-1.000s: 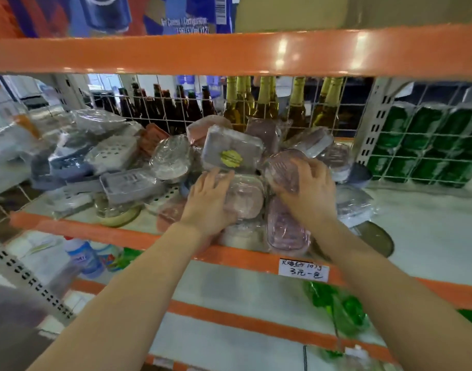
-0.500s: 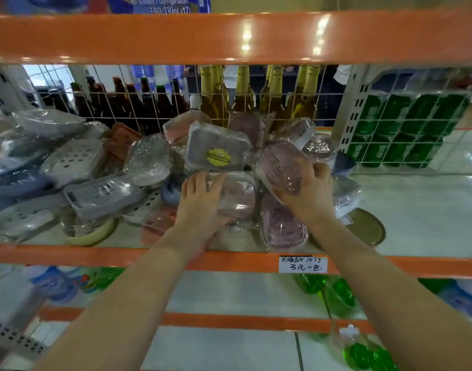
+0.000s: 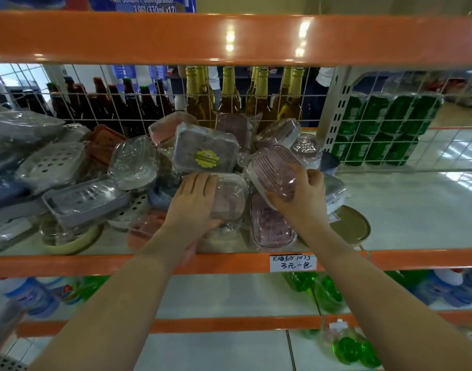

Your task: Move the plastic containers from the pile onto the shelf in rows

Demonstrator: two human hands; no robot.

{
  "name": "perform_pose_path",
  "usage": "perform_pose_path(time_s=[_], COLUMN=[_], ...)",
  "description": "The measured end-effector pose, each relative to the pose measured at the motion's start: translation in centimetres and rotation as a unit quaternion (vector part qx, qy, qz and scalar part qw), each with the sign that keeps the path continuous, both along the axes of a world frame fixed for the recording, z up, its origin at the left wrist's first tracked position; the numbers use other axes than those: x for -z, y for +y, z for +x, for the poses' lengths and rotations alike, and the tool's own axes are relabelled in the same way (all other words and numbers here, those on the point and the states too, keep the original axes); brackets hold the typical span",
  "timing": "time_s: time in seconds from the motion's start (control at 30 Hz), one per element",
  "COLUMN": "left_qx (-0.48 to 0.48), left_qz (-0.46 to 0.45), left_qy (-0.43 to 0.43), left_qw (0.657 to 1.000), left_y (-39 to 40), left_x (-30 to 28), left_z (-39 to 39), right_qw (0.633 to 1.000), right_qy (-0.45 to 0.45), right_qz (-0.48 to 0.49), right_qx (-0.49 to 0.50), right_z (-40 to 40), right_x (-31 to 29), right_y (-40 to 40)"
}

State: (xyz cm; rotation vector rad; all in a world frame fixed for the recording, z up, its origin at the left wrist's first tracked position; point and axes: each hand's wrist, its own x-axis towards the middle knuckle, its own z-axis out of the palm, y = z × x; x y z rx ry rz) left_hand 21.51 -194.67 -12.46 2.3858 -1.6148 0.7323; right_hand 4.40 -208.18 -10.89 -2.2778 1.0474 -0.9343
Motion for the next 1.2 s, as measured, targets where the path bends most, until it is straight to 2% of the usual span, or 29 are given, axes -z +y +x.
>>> perform_pose_path(time_s=[0.13,0.73,0.93,1.2], left_qx=[0.021,0.011,0.018,0.057], left_qz=[-0.005,-0.069,-0.094,-0.062], left_qy=[-0.021,0.068,0.082,0.119], left_qw=[1.000,0.995,0.992,0.989], left_y=[0.1,2.3,2.3,-2.4], left_x=[-0.2,-1.4,-1.5,-3.9], left_z=[0.1,-2.7,-5.8,-12.9], right_qw=[1.000,0.997,0.996,0.994], right_qy=[-0.009,-0.071,-0.083,-0.080], right_qz=[-0.005,-0.003,-0.004,0.018], right_qx=[-0.001,-0.011,0.009,0.079], right_z=[0.0,-1.5,-4.8,-13.0], right_x=[0.3,0.0,0.2,-0.4], right_y=[0.2,1.6,2.1,-1.2])
